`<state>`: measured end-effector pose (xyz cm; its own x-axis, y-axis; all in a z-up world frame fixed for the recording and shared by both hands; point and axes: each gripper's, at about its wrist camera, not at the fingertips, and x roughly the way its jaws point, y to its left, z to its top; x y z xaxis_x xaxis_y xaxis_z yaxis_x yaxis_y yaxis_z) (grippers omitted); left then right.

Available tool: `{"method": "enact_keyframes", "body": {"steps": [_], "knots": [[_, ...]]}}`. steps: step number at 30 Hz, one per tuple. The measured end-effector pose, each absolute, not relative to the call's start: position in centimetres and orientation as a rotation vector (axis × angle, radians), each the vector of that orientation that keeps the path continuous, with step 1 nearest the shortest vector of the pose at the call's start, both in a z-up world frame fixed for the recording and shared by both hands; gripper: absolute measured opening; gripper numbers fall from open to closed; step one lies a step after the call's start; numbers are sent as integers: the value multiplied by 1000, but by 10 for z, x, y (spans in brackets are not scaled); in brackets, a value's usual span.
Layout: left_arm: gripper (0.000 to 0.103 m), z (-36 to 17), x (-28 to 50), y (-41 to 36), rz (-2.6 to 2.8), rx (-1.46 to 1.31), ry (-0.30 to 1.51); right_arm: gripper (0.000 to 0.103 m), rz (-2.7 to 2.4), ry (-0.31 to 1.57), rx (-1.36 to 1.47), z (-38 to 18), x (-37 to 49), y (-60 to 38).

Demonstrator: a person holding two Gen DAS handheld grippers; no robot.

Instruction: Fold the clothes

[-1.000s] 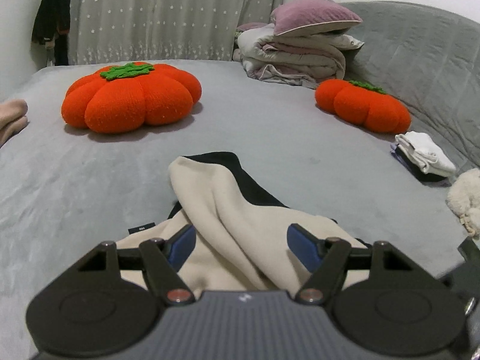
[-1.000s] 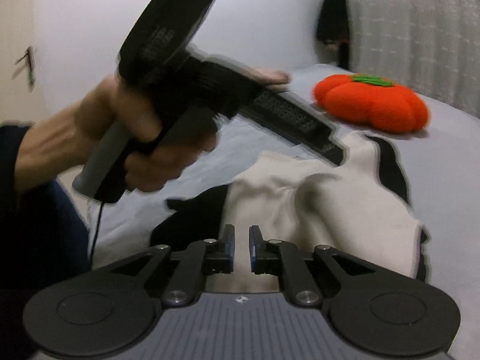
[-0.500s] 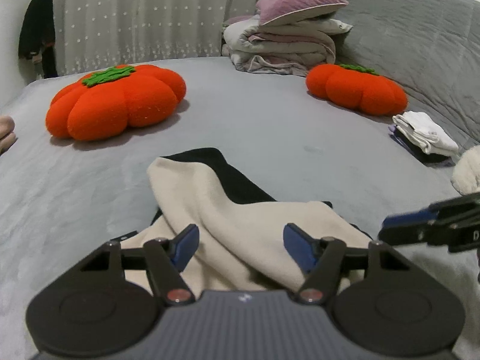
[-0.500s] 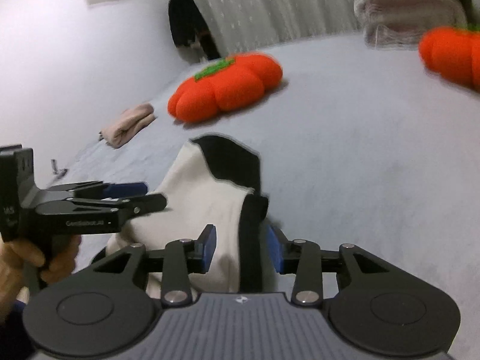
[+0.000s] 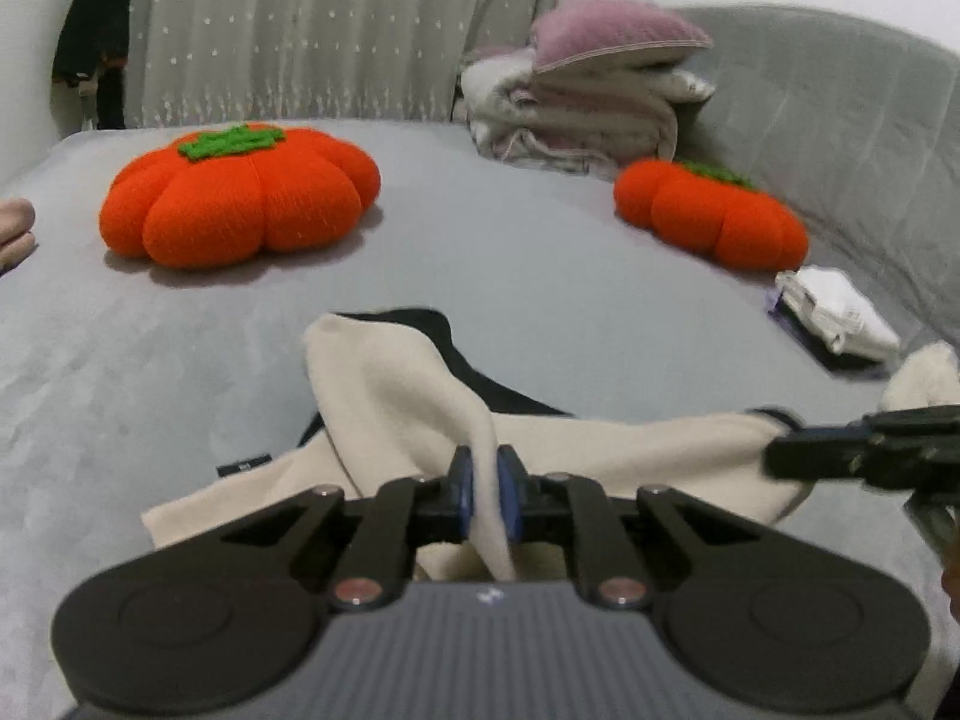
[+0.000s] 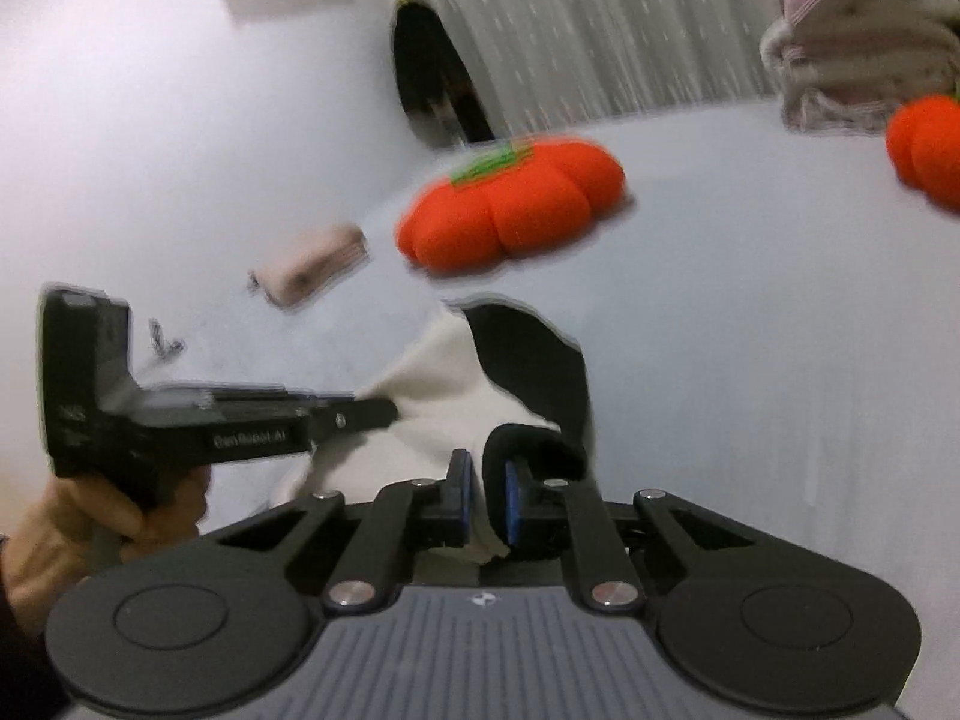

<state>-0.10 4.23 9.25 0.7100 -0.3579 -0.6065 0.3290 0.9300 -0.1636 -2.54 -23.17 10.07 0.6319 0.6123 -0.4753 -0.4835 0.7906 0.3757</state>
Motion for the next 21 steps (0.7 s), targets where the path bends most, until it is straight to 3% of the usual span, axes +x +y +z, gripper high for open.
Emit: {"method": "enact_keyframes", "body": {"steps": [7,9,12,21], "knots": [[39,108,-20,36,-452,12,610,13,623,559,313,121,-29,-254],[53,113,-33,28,-500,51,560,13,605,570,321,121,-27,-256],[63,115,-51,10,-572,141,502,13,602,597,349,117,-22,-255],[60,96,-59,-41,-609,301,495,13,662,607,440,114,-22,-252]]}}
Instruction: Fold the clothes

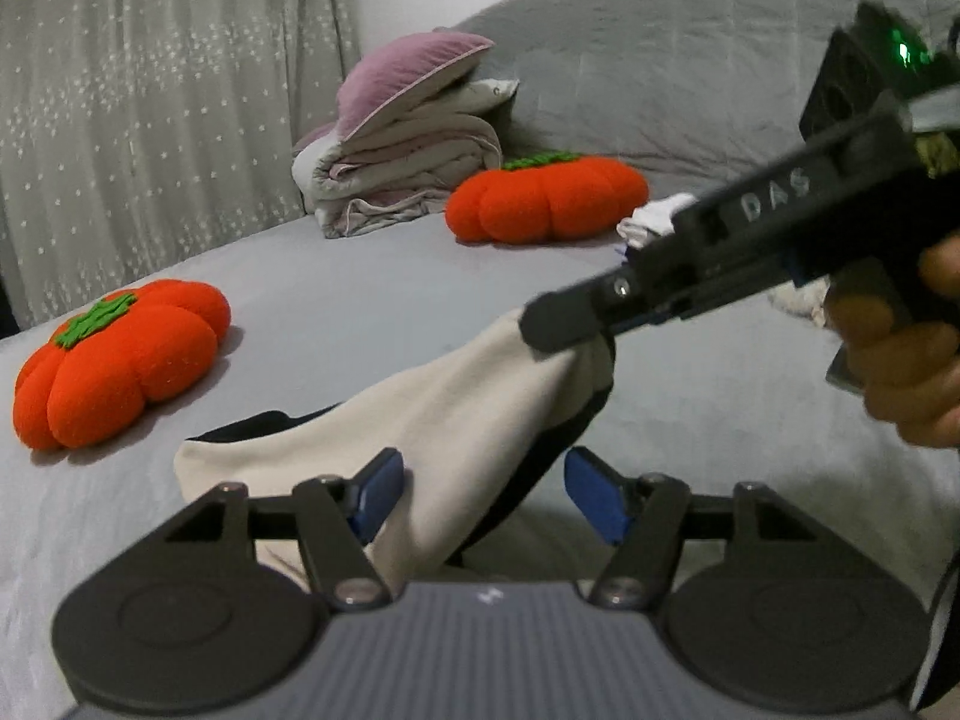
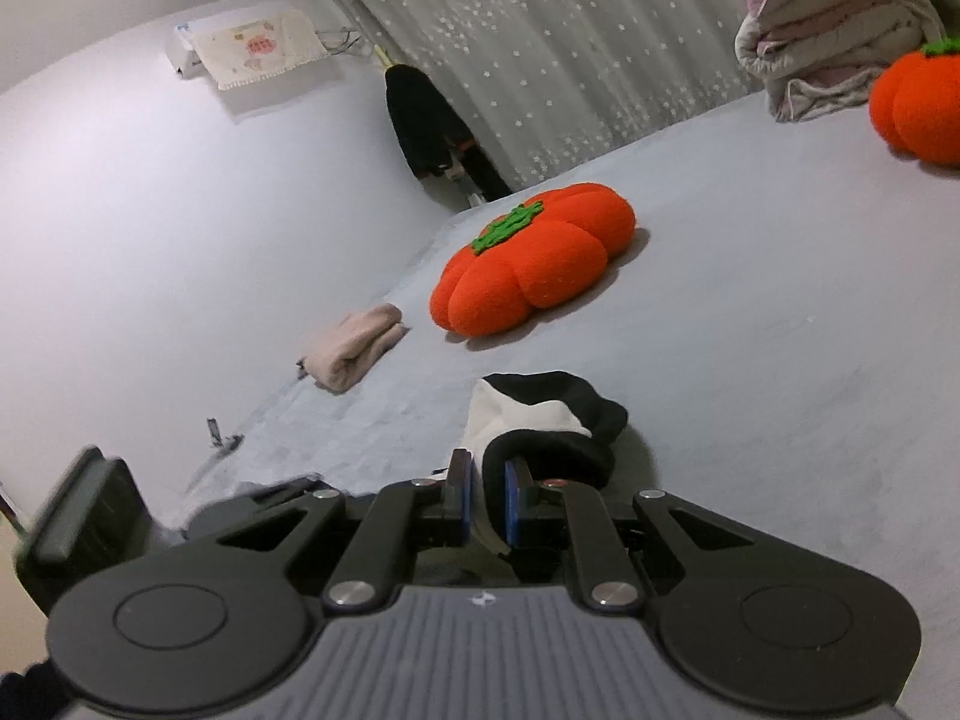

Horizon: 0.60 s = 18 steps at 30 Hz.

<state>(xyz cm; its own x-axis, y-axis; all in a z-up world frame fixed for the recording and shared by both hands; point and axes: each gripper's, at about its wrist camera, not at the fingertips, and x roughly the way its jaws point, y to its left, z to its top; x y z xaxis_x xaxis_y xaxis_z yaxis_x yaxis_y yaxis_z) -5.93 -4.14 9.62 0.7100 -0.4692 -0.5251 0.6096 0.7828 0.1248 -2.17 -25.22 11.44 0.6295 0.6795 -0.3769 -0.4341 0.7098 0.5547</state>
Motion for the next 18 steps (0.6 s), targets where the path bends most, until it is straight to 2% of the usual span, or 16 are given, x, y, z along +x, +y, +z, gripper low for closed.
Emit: {"method": "enact_keyframes", "body": {"steps": [1,3,4,6,8,18], "knots": [[57,94,-58,-45,-599,308,499,13,669,608,447,114,-22,-252],[41,90,-53,-49,-571,314,515,13,683,609,456,114,-24,-250],[37,89,-50,-50,-558,315,525,13,688,609,456,113,-24,-249],[20,85,-46,-50,-534,311,551,12,698,607,456,113,-26,-247],[14,85,-45,-44,-527,303,564,12,702,611,458,112,-26,-246],[12,84,-46,-37,-487,273,617,13,659,626,361,107,-28,-234]]}}
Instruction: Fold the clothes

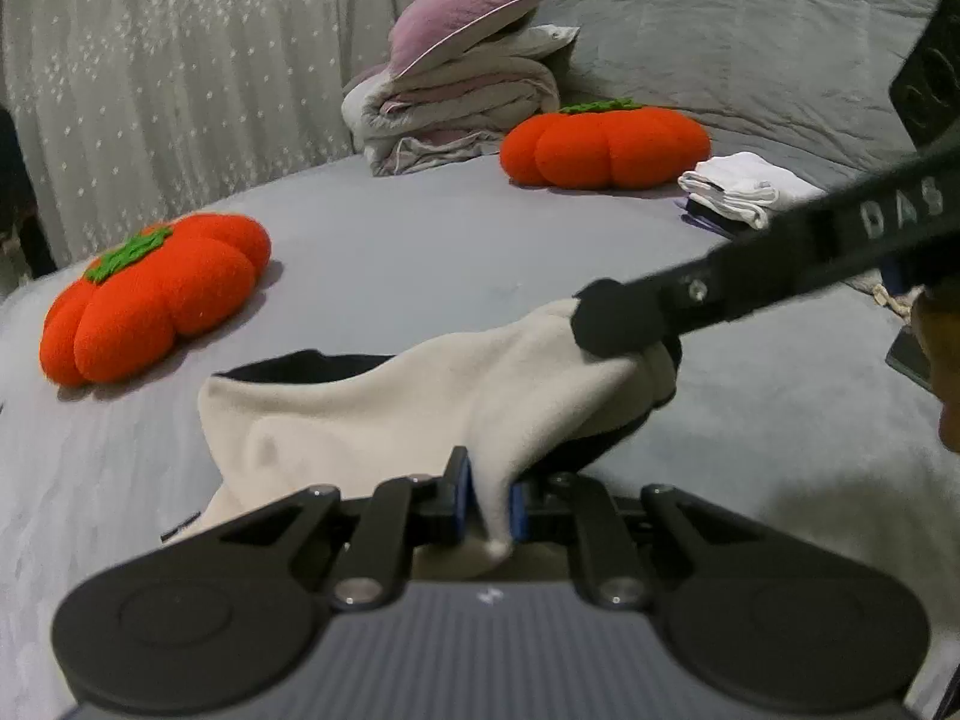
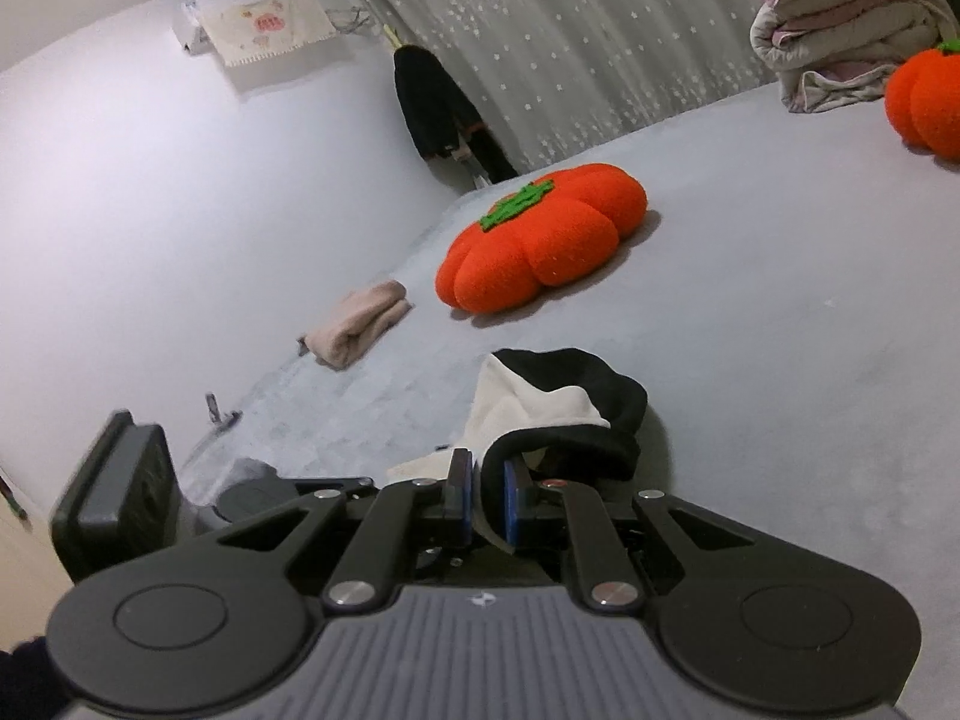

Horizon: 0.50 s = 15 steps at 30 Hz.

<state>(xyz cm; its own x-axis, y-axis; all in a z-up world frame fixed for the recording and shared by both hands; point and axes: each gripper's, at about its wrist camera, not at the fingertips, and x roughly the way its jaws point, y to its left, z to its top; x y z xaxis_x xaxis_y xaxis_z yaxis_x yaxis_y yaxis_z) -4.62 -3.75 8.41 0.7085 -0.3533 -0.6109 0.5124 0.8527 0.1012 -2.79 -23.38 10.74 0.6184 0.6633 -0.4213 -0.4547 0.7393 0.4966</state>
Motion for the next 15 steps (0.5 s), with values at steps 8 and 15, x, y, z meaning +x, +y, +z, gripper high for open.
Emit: {"method": "enact_keyframes", "body": {"steps": [8,15], "knots": [[11,89,-46,-24,-461,220,634,19,652,637,299,102,-28,-229],[11,98,-39,2,-360,172,646,24,582,627,193,100,-27,-227]]}}
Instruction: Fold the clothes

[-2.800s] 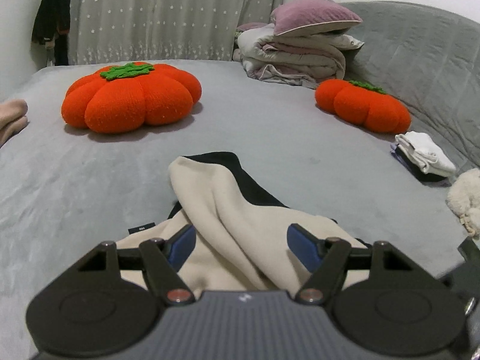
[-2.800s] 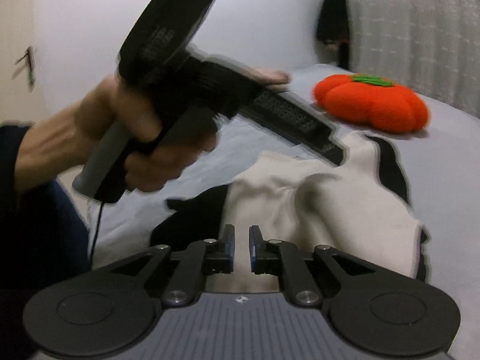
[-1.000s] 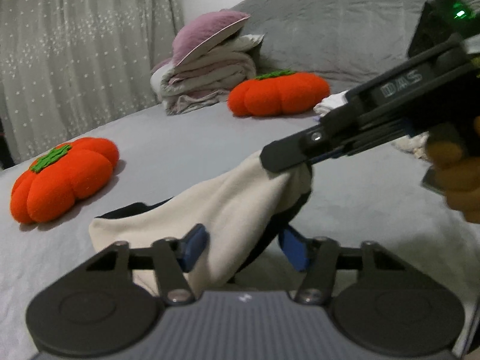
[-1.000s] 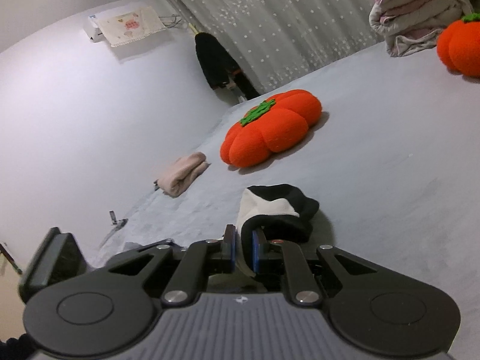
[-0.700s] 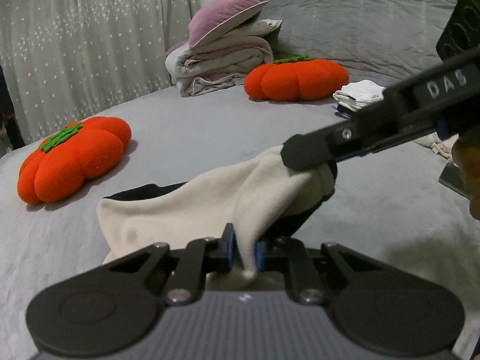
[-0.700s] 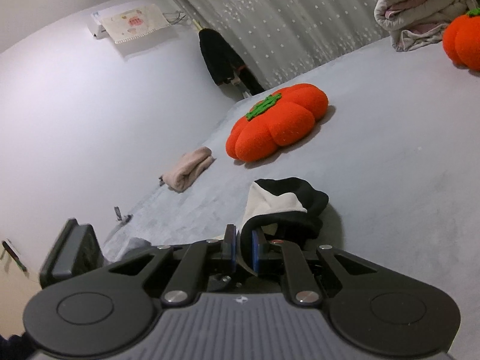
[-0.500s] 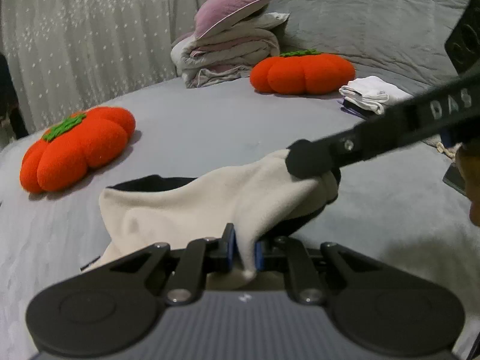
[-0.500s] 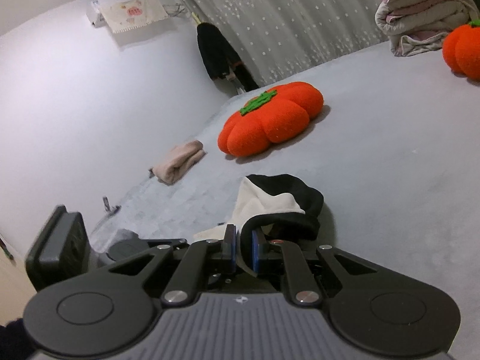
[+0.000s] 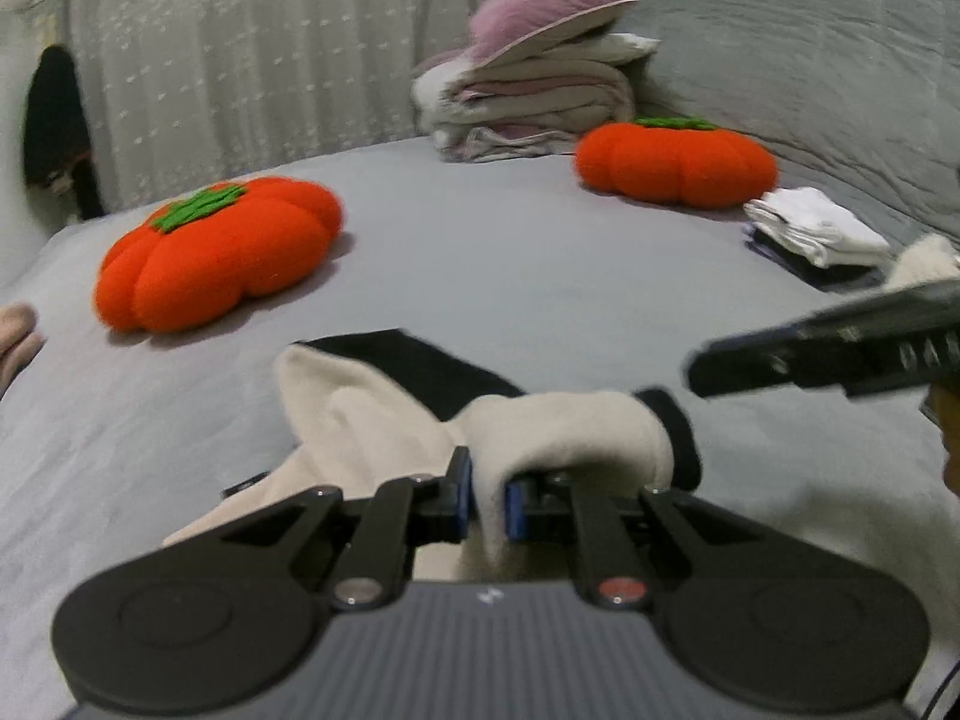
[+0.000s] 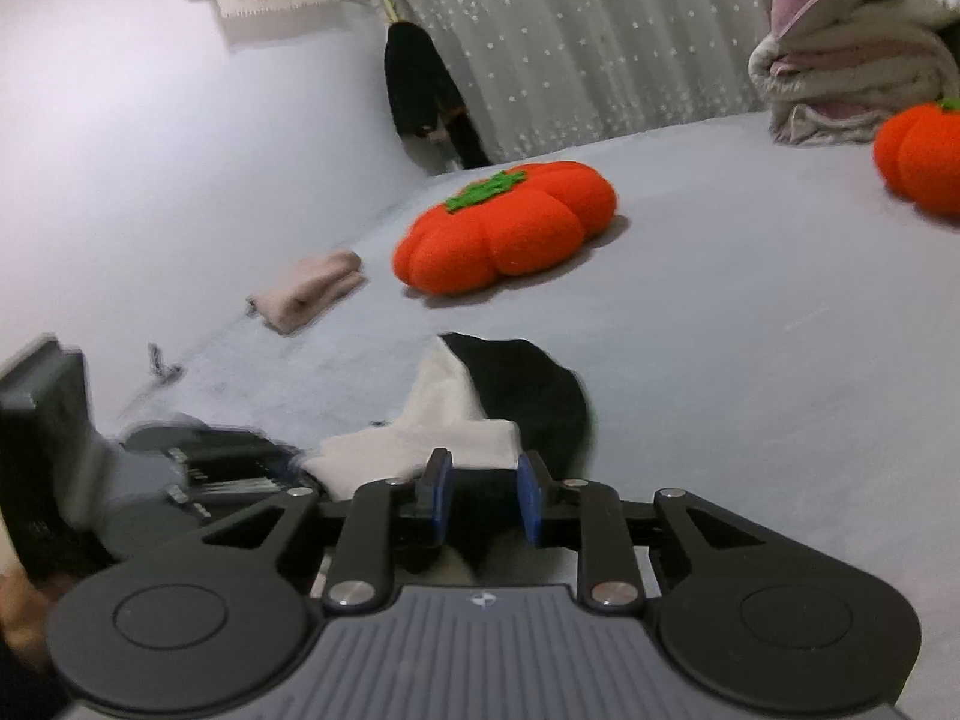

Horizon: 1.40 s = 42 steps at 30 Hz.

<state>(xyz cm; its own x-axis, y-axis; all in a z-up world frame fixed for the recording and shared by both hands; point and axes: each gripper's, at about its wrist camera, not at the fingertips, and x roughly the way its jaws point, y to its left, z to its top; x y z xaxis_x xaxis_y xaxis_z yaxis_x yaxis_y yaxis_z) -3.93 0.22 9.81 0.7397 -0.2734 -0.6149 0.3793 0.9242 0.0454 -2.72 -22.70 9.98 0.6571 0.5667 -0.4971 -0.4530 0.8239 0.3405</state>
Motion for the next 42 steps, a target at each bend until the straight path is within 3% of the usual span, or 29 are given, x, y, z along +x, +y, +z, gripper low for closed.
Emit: {"method": "enact_keyframes", "body": {"steps": [17,20,40,42], "knots": [[10,133,-28,123,-145,-53,627,27,611,648,29,80,-24,-193],[10,135,-25,132,-125,-53,630,34,616,650,-1,76,-20,-183],[11,129,-21,155,-157,-116,652,36,652,611,-160,63,-13,-143],[11,129,-19,159,-149,-126,653,42,649,589,-187,64,-7,-136]]}}
